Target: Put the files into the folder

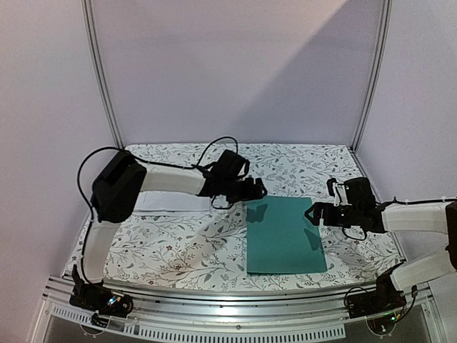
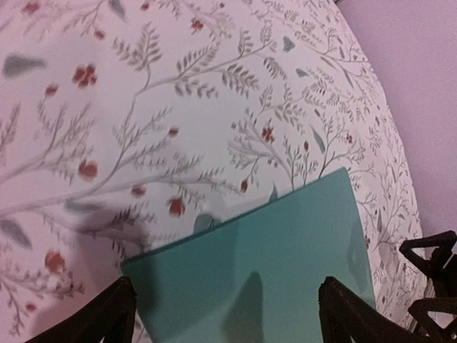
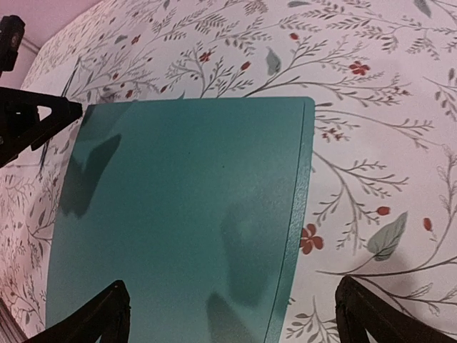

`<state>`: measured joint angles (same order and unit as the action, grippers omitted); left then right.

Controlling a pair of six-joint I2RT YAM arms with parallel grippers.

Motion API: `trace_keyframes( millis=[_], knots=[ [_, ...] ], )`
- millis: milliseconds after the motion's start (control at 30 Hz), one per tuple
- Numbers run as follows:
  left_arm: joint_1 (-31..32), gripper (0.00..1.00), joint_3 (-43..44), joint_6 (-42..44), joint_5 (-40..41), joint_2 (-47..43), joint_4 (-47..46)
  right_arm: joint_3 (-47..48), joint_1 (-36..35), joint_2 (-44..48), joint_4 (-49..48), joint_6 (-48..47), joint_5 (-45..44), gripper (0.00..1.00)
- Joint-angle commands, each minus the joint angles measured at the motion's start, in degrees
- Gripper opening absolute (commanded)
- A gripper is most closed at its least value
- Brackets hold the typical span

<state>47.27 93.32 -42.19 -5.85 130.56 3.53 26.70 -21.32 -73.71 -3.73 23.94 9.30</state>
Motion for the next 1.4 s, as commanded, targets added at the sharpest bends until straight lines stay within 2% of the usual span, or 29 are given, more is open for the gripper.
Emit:
trace_keyframes(
  millis=[0,133,333,400,467,667,900,1100,1367],
  knots=[
    [-0.1,0.91,13.4,10.4,6.2,2.9,12.6,-0.4,2.2,4.8,3.6,3.8,1.7,0.99],
    [4.6,0.93,7.8,22.9,18.4,-7.1,13.9,-1.3,2.3,10.3,7.2,2.7,-0.3,0.99],
    [18.7,0.91,-13.1,49.3,28.8,-21.3,8.9,-2.2,2.3,12.8,6.9,3.8,-0.1,0.99],
    [23.6,0.91,-20.2,56.2,33.5,-24.1,5.8,-2.3,2.3,12.6,6.4,4.4,0.1,0.99],
    [27.4,0.86,-24.4,60.5,34.5,-25.5,5.4,-2.3,2.3,12.2,6.2,4.5,-0.1,0.99],
    [34.7,0.83,-29.7,65.0,34.2,-25.5,4.6,-3.0,2.4,11.5,6.5,3.7,-0.4,0.99],
    [37.3,0.74,-24.9,66.3,35.1,-18.7,6.1,-4.4,2.3,11.7,5.9,4.2,0.2,0.99],
    [39.3,0.66,-21.6,70.2,43.1,-12.2,7.4,-3.6,2.4,11.8,6.6,3.6,-0.5,0.99],
    [40.2,0.58,-20.0,71.5,51.5,-9.6,4.5,-3.5,2.4,10.7,5.7,3.8,0.4,0.99]
  ],
)
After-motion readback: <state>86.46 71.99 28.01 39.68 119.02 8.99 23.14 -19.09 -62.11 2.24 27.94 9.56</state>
